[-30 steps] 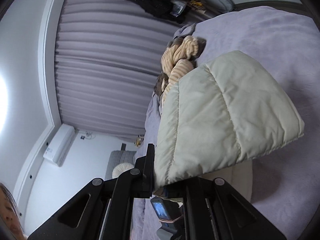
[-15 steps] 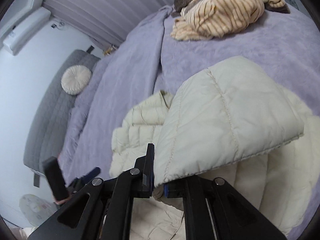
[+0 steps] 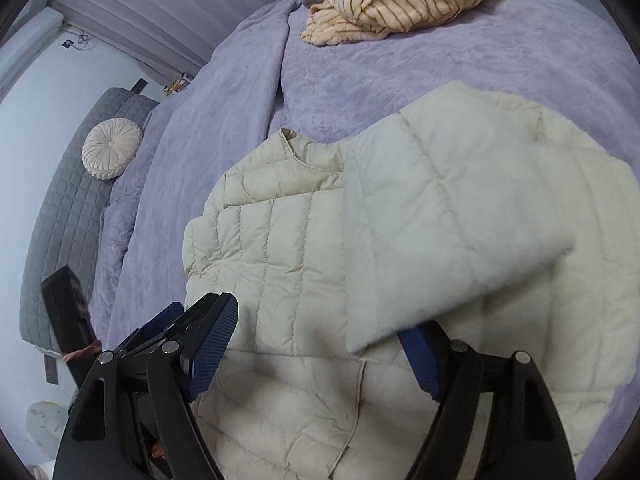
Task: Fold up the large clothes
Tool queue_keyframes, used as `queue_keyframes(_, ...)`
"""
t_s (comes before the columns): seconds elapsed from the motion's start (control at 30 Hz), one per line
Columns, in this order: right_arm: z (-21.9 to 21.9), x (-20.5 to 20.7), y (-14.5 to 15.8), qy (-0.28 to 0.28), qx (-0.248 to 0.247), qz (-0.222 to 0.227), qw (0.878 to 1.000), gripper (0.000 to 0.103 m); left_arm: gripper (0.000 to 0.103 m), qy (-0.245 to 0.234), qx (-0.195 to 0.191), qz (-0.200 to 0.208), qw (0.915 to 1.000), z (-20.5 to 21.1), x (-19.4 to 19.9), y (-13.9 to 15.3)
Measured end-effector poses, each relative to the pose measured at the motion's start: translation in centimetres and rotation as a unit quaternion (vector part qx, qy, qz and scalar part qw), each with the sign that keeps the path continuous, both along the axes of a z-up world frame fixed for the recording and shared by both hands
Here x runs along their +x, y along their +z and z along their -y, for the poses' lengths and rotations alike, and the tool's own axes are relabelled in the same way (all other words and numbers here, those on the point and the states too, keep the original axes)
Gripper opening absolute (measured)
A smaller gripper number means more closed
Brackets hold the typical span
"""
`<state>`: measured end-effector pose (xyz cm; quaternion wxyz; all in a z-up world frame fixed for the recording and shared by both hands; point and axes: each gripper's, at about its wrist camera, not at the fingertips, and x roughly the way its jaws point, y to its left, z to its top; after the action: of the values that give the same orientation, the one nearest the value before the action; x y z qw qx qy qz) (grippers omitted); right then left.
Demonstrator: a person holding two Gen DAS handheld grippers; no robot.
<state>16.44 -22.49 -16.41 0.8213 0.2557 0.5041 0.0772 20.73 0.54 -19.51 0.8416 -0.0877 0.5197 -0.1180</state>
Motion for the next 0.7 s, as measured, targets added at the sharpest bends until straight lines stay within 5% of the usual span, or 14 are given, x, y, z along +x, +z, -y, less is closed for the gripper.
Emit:
queue_keyframes(0.17, 5.1, -4.9, 3.0, -0.111, -0.009, 0.036, 0.993, 0.077, 0.103, -0.008, -0.006, -0.016, 0.9998, 0.4, 0.4, -0.6)
queue_keyframes(0.23, 7.7, -5.8, 2.4, -0.159, -0.001, 0.021, 0.987, 0.042, 0.103, -0.010, -0.015, -0.020, 0.9996, 0.4, 0.6, -0.6)
queue_keyframes(0.33, 10.0, -4.7, -0.3, -0.182, 0.021, -0.026, 0.983, 0.021, 0.103, -0.019, -0.035, -0.024, 0.9989, 0.6, 0.9, -0.7)
queue_keyframes(0.53, 10.4, -1.1, -4.2, -0.178, 0.134, -0.011, 0.975, 0.016, 0.103, -0.021, -0.141, -0.060, 0.9880, -0.7, 1.9, -1.6)
queue_keyframes(0.7, 4.8, 2.7, -1.7, -0.067, 0.122, 0.042, 0.989, 0.016, 0.103, -0.022, -0.225, -0.066, 0.9718, -2.6, 2.5, -1.2)
